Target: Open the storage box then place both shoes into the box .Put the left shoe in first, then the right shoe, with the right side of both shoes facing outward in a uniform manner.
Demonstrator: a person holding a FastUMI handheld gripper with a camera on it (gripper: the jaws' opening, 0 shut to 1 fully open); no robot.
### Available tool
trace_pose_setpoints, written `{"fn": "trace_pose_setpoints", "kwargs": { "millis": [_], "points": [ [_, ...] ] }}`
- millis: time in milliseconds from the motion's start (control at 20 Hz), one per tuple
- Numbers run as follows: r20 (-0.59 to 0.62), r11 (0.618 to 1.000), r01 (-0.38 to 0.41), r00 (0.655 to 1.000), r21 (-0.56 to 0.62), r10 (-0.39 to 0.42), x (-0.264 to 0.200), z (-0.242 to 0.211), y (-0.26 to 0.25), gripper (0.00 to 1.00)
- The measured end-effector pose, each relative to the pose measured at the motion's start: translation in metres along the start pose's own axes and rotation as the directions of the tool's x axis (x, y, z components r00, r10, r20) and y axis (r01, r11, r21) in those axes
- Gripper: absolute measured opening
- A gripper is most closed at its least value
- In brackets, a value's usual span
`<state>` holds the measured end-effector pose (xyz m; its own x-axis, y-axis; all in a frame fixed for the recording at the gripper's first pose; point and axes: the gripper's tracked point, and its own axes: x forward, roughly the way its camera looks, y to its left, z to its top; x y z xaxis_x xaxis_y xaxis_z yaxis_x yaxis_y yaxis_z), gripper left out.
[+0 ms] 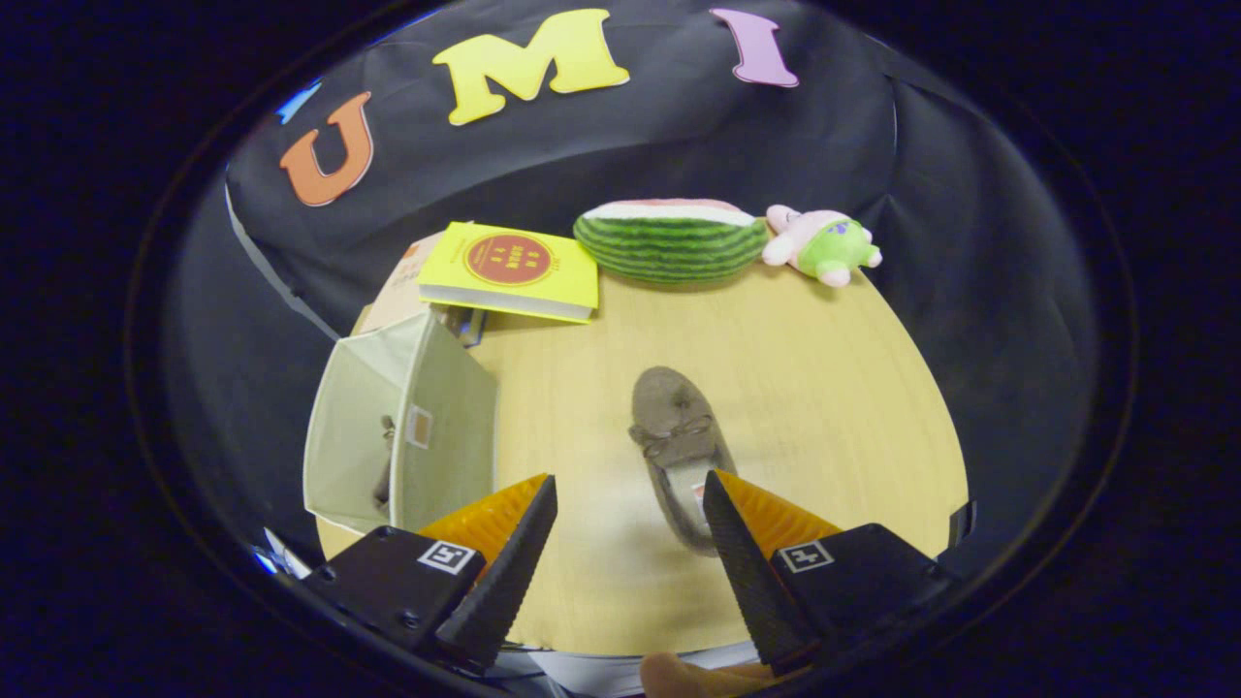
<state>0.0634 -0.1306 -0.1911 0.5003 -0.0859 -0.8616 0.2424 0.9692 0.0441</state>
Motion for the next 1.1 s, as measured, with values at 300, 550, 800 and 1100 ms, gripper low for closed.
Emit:
{"fn": "trace_pose_setpoints", "kwargs": {
  "millis": [300, 550, 800, 1100],
  "points": [
    [-0.077, 0.996, 0.008, 0.997, -0.088, -0.015, 0.035, -0.017, -0.045, 0.96],
    [-0.098, 0.985, -0.011, 0.995, -0.171, -0.006, 0.057, -0.025, -0.065, 0.97],
    [-0.158, 0.99, -0.011, 0.987, -0.143, -0.012, 0.089, -0.037, -0.092, 0.98],
    [-0.198, 0.986, -0.033, 0.98, -0.164, 0.0, 0.123, -0.033, -0.086, 0.91]
  ]
}}
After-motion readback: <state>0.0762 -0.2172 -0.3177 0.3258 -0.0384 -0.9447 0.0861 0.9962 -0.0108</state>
